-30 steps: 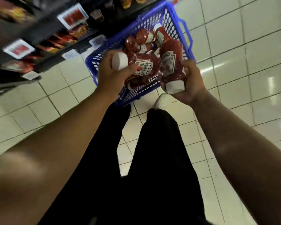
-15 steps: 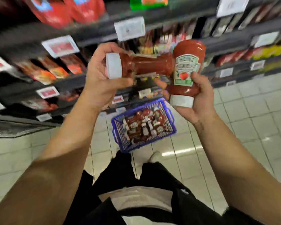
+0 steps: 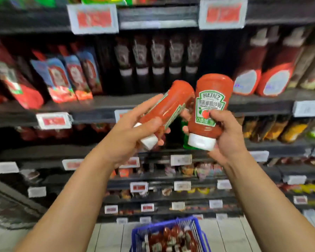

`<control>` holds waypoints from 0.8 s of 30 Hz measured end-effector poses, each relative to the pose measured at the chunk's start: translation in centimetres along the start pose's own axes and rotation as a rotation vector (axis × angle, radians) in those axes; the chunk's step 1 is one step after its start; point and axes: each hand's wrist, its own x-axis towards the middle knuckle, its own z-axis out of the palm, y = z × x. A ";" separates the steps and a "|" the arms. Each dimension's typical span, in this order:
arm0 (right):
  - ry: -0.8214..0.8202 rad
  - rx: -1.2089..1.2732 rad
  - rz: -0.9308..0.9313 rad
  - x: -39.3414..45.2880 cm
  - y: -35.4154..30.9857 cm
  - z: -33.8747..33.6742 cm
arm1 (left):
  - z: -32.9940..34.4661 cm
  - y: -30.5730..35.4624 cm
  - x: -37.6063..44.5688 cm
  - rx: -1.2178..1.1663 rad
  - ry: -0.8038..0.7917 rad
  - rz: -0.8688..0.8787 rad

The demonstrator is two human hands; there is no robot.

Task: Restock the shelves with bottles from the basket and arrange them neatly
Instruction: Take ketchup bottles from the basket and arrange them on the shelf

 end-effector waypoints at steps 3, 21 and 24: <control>-0.050 -0.098 -0.053 3.4 -0.4 3.3 | -2.5 1.7 2.4 -0.013 -0.029 0.034; 0.171 -0.765 -0.321 18.3 -2.1 0.1 | -10.0 0.3 13.9 0.508 0.593 0.019; 0.145 -0.838 -0.349 19.2 -2.3 -0.6 | -9.9 0.0 14.7 0.531 0.616 0.071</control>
